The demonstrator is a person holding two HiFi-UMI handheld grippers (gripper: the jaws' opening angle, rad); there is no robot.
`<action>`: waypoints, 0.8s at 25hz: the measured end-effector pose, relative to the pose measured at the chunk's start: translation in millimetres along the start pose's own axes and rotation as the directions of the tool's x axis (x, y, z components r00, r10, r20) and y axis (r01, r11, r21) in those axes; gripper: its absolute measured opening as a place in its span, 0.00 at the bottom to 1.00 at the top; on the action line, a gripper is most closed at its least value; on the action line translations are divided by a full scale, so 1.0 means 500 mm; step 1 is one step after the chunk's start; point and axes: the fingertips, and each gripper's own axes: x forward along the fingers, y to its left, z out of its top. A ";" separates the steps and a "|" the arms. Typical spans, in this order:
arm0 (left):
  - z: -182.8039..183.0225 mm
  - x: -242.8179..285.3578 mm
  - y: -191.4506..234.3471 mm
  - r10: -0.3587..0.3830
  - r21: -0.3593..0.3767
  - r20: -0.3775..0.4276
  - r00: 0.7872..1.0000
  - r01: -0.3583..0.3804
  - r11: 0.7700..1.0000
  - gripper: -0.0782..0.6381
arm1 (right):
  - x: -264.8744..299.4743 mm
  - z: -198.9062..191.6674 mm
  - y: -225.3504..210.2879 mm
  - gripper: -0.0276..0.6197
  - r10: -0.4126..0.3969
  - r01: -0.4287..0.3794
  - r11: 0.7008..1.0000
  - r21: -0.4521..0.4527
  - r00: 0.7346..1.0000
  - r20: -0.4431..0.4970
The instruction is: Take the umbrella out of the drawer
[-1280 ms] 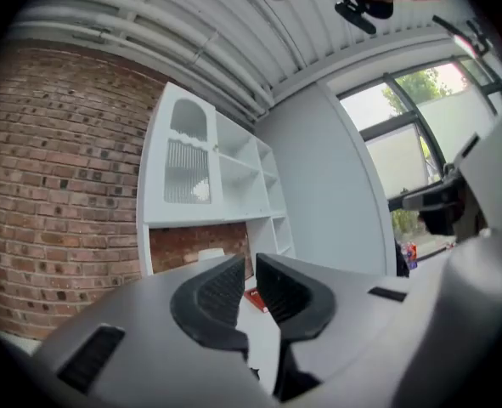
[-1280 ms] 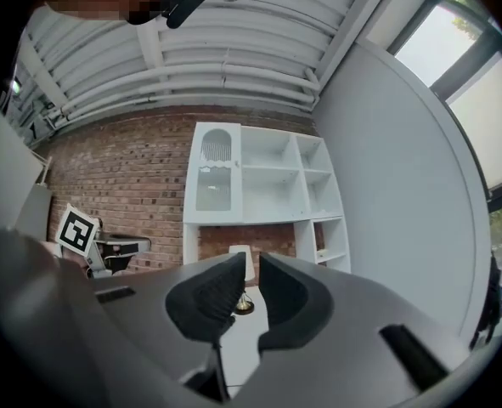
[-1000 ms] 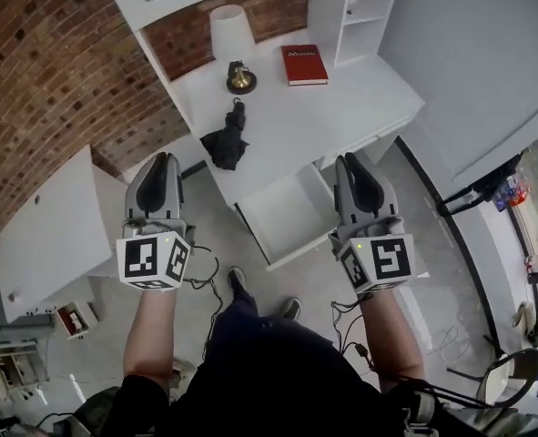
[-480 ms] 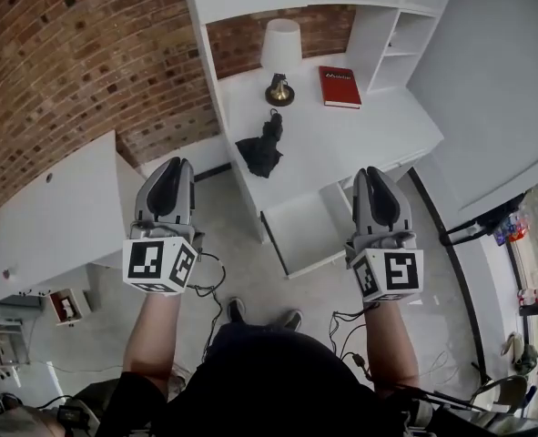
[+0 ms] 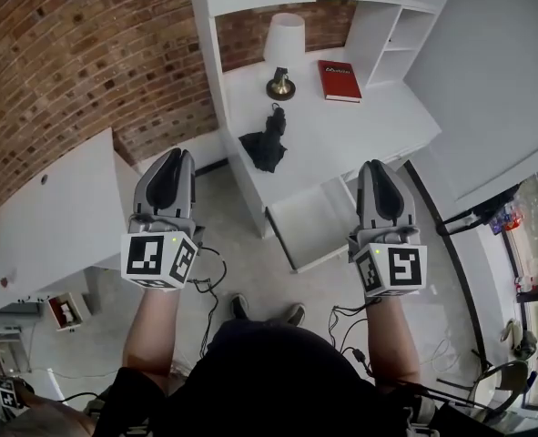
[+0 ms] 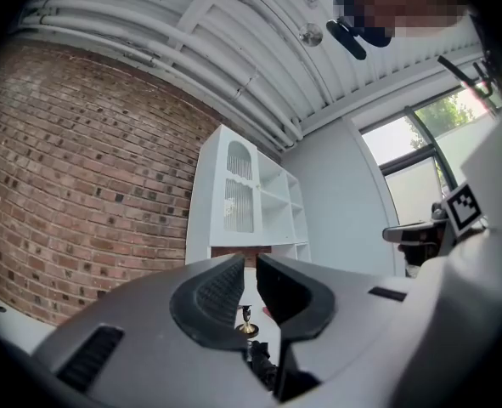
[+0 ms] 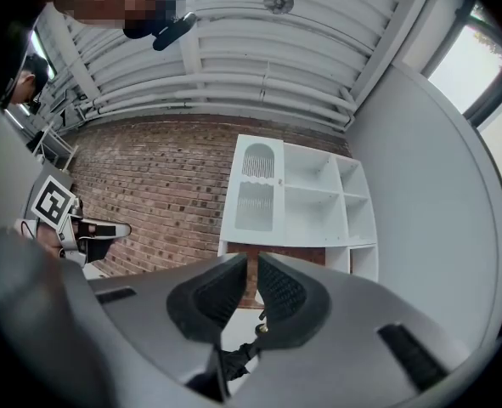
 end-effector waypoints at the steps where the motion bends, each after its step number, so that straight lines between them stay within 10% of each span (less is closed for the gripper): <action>1: 0.000 0.002 0.000 -0.005 -0.001 0.001 1.000 0.005 1.000 0.16 | 0.000 0.000 0.000 0.10 -0.003 0.003 1.000 0.000 1.000 0.000; 20: 0.000 0.003 -0.010 -0.015 0.001 0.000 1.000 0.015 1.000 0.16 | -0.002 0.009 0.003 0.09 0.007 -0.007 1.000 0.005 1.000 0.010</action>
